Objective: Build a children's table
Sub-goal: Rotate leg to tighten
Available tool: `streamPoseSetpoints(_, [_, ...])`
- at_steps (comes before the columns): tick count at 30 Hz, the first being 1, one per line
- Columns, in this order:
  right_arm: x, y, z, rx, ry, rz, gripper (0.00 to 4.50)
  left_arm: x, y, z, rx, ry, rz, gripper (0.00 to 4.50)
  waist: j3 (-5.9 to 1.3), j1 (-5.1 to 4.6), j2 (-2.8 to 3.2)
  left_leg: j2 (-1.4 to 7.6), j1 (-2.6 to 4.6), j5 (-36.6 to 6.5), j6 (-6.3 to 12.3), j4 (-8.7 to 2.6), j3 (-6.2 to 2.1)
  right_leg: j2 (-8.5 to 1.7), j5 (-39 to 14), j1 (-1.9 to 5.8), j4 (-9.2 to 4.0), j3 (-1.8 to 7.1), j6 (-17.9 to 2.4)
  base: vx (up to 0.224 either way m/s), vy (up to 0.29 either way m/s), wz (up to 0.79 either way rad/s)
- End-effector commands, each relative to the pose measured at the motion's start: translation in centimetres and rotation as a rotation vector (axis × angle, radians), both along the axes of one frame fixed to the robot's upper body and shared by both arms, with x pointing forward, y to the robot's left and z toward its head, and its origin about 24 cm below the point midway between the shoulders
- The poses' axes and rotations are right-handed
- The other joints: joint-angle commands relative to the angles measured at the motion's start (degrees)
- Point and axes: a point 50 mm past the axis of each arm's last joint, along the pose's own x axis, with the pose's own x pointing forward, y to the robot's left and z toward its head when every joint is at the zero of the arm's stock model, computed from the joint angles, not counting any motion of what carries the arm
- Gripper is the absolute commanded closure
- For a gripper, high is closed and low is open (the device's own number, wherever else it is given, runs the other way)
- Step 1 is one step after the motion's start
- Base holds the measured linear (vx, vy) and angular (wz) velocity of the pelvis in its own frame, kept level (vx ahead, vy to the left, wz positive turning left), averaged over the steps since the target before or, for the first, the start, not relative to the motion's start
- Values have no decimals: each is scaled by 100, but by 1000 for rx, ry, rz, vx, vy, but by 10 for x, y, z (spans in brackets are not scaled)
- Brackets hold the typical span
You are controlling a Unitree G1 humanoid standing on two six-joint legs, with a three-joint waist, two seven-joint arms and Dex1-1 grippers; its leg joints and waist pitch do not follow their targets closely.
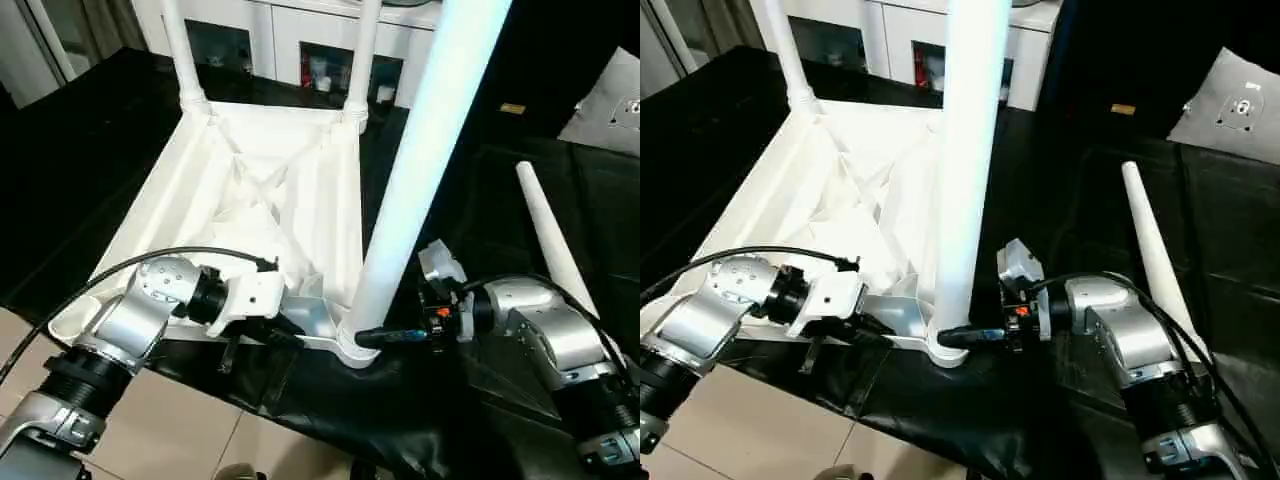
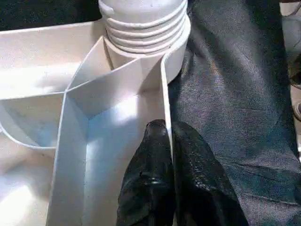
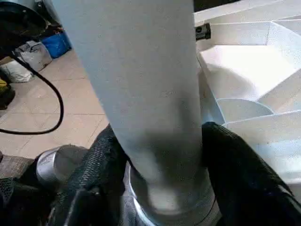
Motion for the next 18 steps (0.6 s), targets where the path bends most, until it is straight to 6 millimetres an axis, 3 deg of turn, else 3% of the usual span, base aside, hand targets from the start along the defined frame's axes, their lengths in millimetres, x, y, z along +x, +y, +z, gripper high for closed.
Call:
streamPoseSetpoints(1, [-3,2,1,-2,25,41,233,-14,-7,-16,79,76,-121,450,-350,-18,-33,290,-65,-4,687,-393,-2,-446,-1688,438,-318,342,-1065,0,0,0])
streamPoseSetpoints(10, [-16,4,-4,23,91,36,241,-11,-7,-17,62,75,-63,450,-320,-6,-1,293,-64,-97,617,-408,-4,-435,-1694,433,-337,346,-1015,0,0,0])
streamPoseSetpoints(11, [-18,5,-5,32,104,19,241,-9,-9,-16,48,72,-40,450,-310,4,22,298,-48,-151,594,-415,-2,-435,-1733,425,-357,352,-1006,0,0,0])
streamPoseSetpoints(14, [-22,9,-11,67,127,-115,241,-2,-15,-13,-4,59,93,450,-281,13,18,301,-41,-349,498,-443,-6,-442,-1979,416,-386,353,-971,0,0,0])
streamPoseSetpoints(16, [-23,13,-16,83,134,-226,241,1,-21,-10,-52,60,175,450,-195,2,44,276,13,-936,323,-497,-18,-442,-2897,389,-512,332,-730,0,0,0])
streamPoseSetpoints(17, [-23,14,-16,83,134,-249,241,2,-23,-9,-61,60,191,450,-170,-22,50,247,69,-1195,244,-490,-24,-456,-3511,361,-600,307,-503,0,0,0])
streamPoseSetpoints(18, [-23,17,-19,86,135,-325,241,4,-28,-7,-92,58,244,450,-143,-57,29,239,76,-1298,194,-499,-24,-453,-3771,348,-641,303,-383,0,0,0])
